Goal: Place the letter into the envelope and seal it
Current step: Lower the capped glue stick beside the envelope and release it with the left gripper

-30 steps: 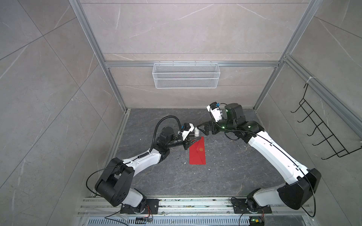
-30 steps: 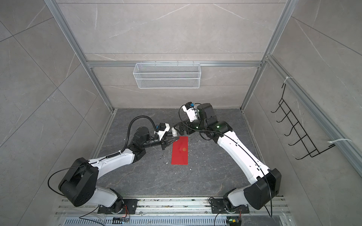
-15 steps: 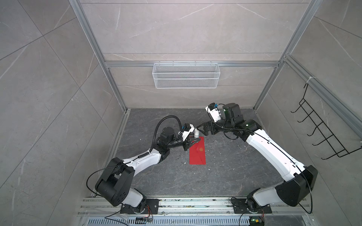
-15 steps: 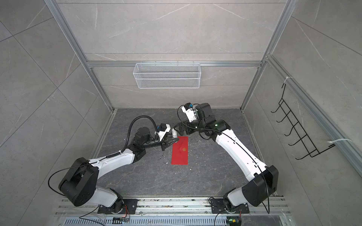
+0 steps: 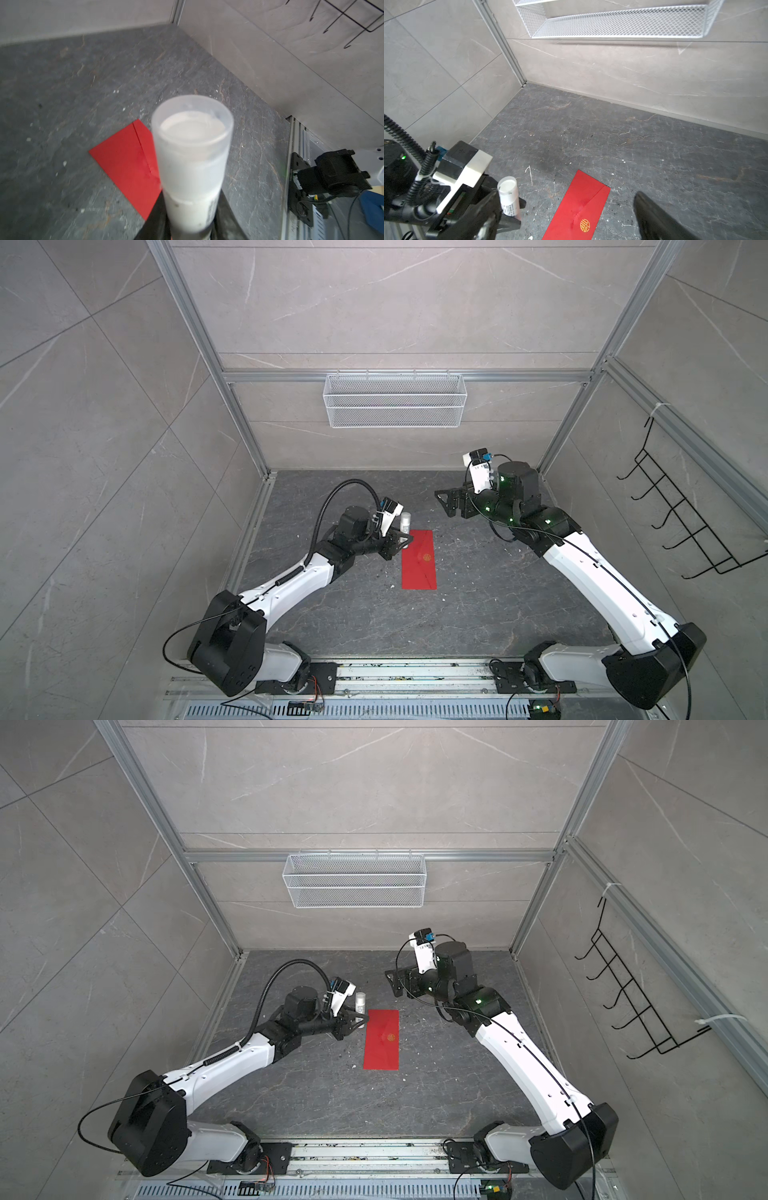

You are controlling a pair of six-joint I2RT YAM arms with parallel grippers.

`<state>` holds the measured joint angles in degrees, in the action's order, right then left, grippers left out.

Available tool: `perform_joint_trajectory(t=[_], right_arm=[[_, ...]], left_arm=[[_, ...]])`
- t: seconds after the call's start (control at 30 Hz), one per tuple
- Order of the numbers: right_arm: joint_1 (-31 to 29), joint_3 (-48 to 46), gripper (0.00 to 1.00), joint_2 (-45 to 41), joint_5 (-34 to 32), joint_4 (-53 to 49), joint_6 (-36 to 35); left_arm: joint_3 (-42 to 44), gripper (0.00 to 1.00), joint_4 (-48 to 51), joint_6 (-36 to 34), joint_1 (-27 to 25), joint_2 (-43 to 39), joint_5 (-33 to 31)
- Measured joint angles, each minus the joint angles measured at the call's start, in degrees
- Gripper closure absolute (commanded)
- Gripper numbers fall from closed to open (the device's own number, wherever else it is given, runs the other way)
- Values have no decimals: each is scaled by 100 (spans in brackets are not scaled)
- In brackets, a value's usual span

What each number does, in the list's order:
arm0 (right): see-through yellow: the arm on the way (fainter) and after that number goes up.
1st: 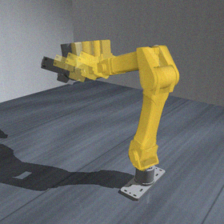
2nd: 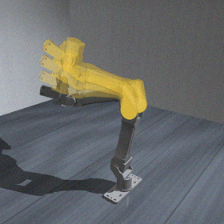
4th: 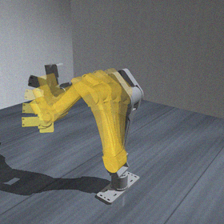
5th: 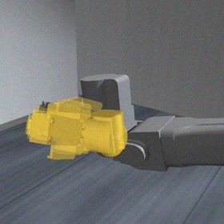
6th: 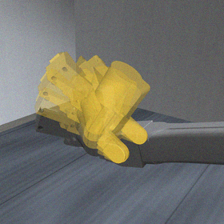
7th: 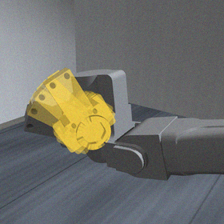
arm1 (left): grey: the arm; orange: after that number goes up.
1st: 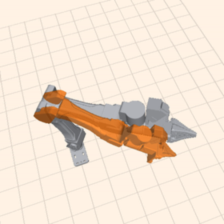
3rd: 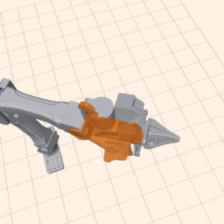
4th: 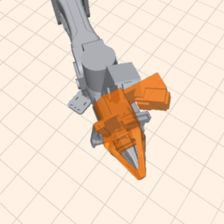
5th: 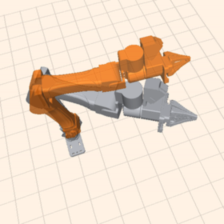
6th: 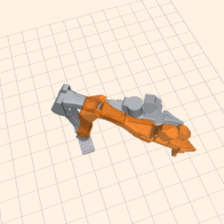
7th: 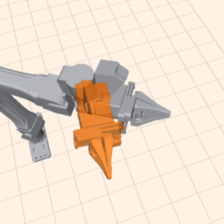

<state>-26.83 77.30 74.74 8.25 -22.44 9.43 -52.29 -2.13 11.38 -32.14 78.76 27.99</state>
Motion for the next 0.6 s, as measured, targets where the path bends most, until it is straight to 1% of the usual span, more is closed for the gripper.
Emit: perform_joint_trajectory(t=[0.13, 0.23, 0.47, 0.6], right_arm=[[9, -122, 1, 46, -140, 2, 46], [9, -129, 1, 70, -195, 4, 50], [26, -302, 1, 68, -297, 13, 46], [63, -527, 1, 66, -341, 0, 44]], left_arm=[[-269, 100, 911, 426, 400, 98, -90], [-470, 100, 1471, 664, 645, 415, -98], [-977, 100, 2428, 848, 935, 1657, -105], [-1220, 100, 2846, 848, 1032, 2190, -262]])
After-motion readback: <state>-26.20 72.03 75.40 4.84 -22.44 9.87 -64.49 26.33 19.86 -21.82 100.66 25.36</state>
